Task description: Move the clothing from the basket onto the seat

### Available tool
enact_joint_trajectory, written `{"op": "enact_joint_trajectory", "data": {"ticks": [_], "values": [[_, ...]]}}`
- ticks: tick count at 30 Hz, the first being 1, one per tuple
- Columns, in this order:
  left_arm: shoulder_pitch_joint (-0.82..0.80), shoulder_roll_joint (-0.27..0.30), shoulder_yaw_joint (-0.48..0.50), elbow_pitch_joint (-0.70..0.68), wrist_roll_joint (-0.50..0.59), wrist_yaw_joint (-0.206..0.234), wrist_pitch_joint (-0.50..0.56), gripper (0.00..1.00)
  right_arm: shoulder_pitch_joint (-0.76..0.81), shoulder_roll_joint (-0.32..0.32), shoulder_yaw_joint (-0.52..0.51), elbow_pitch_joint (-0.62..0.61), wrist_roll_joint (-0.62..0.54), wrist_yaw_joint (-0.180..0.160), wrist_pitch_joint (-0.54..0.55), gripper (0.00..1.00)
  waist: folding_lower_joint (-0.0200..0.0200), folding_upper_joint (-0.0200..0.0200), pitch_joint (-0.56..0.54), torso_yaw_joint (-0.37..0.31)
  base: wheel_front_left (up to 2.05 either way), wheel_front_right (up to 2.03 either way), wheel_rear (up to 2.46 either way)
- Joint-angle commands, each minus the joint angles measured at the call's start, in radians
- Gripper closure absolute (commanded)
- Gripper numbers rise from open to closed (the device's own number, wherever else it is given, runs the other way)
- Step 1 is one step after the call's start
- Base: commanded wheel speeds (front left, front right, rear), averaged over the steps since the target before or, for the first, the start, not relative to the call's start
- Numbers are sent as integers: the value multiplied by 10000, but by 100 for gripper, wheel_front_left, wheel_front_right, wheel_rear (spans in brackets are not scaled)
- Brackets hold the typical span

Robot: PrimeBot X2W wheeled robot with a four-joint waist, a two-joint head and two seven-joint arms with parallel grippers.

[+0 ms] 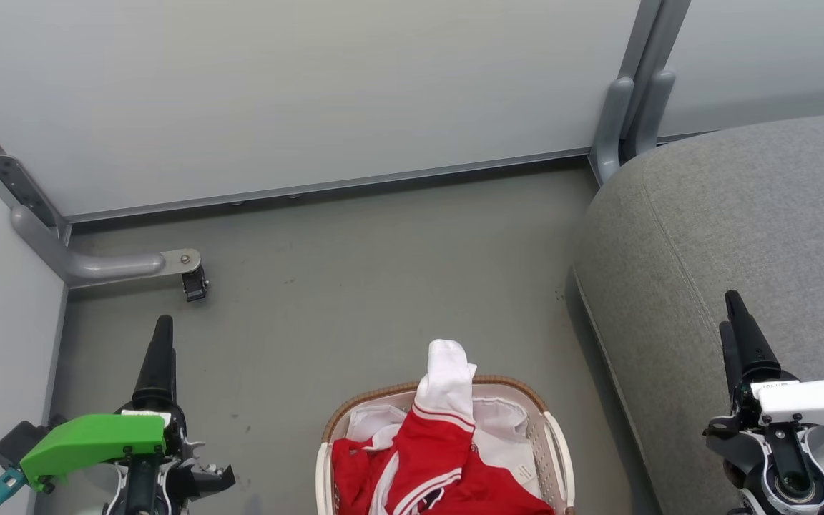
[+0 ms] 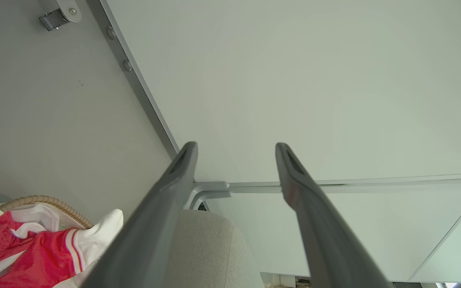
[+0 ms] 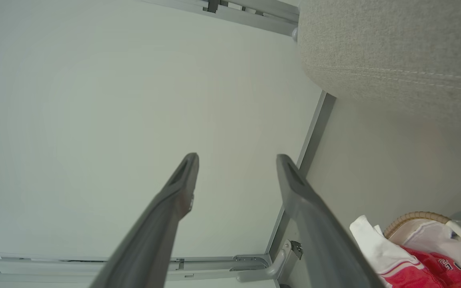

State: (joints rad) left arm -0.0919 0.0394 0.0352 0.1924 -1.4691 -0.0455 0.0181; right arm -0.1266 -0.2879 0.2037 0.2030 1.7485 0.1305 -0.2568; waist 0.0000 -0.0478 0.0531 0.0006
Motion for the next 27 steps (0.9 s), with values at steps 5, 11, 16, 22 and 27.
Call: {"op": "enact_joint_trajectory", "data": {"ticks": [5,11,16,22,27], "values": [[-134,59,-93,-423,1210,-151,-274,0,36,143,-575,-449,-1434,2,-19,0,0,-1,18,9,0,0,0],[-97,66,-248,-711,2470,-188,-506,0,144,345,-855,-657,-2666,2,-23,0,0,-1,39,25,0,0,0],[-35,71,-454,-897,3417,-108,-681,0,254,497,-1088,-794,-3829,2,-26,0,0,-1,45,36,0,0,0],[40,77,-752,-1002,4623,-1,-886,0,355,676,-1369,-852,-5201,3,-30,0,0,-1,51,51,0,0,0],[81,83,-1033,-1019,5820,148,-1049,0,477,819,-1420,-1052,-6494,3,-34,0,0,-1,62,65,0,0,0]]}}
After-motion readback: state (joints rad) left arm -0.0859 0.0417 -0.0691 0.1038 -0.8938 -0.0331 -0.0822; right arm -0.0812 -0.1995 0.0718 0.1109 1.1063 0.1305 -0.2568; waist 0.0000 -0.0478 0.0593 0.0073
